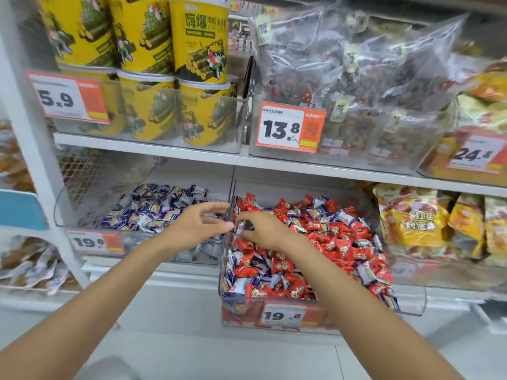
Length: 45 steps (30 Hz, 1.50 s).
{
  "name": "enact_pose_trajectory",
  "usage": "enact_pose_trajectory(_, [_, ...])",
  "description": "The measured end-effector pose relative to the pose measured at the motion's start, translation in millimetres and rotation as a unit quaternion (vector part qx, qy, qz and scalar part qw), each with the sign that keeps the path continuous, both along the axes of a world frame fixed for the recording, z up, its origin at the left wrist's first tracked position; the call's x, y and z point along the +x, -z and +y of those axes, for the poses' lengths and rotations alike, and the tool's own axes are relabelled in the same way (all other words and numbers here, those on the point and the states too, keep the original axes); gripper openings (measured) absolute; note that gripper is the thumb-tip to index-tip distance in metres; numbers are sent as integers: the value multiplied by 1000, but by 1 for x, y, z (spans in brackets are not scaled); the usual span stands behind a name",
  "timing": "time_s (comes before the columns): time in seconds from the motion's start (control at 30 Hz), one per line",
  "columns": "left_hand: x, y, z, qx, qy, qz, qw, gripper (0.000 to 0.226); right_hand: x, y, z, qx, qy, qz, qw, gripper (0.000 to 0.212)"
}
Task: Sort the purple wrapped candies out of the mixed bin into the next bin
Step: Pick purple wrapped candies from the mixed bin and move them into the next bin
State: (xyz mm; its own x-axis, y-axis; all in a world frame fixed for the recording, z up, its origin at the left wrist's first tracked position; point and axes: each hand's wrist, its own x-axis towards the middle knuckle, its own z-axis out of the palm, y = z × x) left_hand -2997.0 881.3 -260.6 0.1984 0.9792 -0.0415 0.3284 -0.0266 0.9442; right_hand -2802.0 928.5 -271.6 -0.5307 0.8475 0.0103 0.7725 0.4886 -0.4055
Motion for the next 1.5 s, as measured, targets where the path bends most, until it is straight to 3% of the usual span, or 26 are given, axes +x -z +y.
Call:
enact_pose_trajectory(0.13, [6,-12,2,41,-15,65,997,54,56,-32,-7,-62,61,152,985,4])
enact_pose_trajectory(0.17, [9,-17,3,72,-31,106,991,51,70,-38,-10,-57,80,179,979,12])
enact_pose_trajectory(0.23, [21,-25,4,164,-52,208,963,41,95,-46,-18,-85,112,257,956,5])
enact_pose_trajectory(0.3, [40,-32,4,219,-30,253,942,28,112,-52,-26,-136,125,333,925,10])
enact_pose_trajectory(0.37, [60,-33,6,204,19,256,945,20,124,-53,-31,-172,135,372,902,13])
enact_pose_trajectory(0.43, [74,-32,14,166,78,314,932,23,130,-50,-34,-171,145,382,897,13])
enact_pose_trajectory(0.57, [96,-22,37,75,141,470,868,60,139,-45,-39,-141,170,359,907,11])
enact_pose_trajectory(0.63, [106,-11,46,44,144,476,866,71,142,-42,-42,-144,165,352,910,12])
enact_pose_trajectory(0.73, [111,0,54,74,140,496,854,60,143,-38,-47,-142,158,351,912,10])
enact_pose_trajectory(0.83, [103,-5,61,94,116,417,897,26,148,-33,-46,-145,167,383,897,8])
enact_pose_trajectory(0.9, [96,-11,64,71,104,331,935,20,150,-32,-45,-146,172,392,892,4])
enact_pose_trajectory(1.07, [88,-25,67,22,136,239,961,18,152,-37,-42,-139,168,318,923,44])
enact_pose_trajectory(1.13, [88,-29,66,1,151,221,963,31,152,-38,-41,-142,167,311,925,51])
enact_pose_trajectory(1.2, [87,-29,65,4,158,223,962,22,154,-38,-42,-155,164,329,917,48])
enact_pose_trajectory(1.3, [86,-30,67,26,141,224,964,36,162,-37,-43,-153,154,359,907,22])
enact_pose_trajectory(1.33, [86,-30,69,44,124,220,967,28,164,-37,-43,-148,157,373,902,14])
enact_pose_trajectory(1.4, [92,-26,78,77,102,241,962,6,168,-36,-42,-135,173,391,894,22])
enact_pose_trajectory(1.5, [105,-10,90,81,118,343,928,28,171,-35,-41,-110,188,378,900,18])
